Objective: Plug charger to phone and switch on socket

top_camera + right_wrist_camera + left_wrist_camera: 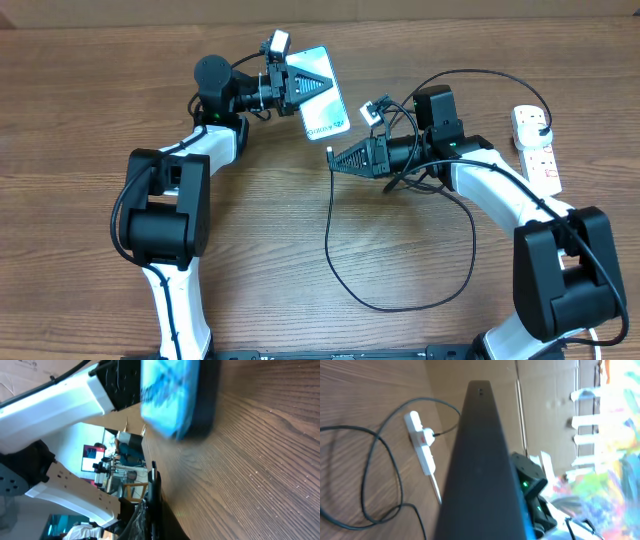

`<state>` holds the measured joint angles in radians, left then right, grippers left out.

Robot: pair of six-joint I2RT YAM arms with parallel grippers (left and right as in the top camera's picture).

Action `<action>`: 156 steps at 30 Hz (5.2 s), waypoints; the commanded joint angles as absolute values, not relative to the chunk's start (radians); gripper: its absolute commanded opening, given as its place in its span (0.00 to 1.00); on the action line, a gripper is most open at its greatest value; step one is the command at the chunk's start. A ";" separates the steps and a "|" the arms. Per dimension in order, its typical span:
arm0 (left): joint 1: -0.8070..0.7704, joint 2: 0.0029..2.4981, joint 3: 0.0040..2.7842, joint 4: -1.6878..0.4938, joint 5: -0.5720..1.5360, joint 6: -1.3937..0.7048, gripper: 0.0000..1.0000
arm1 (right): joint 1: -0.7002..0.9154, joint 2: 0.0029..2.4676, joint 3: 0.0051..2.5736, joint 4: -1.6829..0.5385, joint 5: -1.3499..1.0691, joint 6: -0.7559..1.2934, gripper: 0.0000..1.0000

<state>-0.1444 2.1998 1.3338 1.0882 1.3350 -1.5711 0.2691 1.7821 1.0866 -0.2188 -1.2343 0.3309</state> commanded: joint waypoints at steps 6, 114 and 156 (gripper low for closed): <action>-0.150 2.188 1.340 1.111 1.417 -1.631 0.05 | 0.267 1.796 1.081 -0.184 -1.267 0.394 0.04; -0.200 2.188 1.340 1.111 1.467 -1.614 0.04 | 0.266 1.796 1.081 -0.025 -1.171 0.579 0.04; -0.331 2.188 1.337 1.111 1.581 -1.699 0.04 | 0.213 1.796 1.082 0.073 -1.055 0.572 0.04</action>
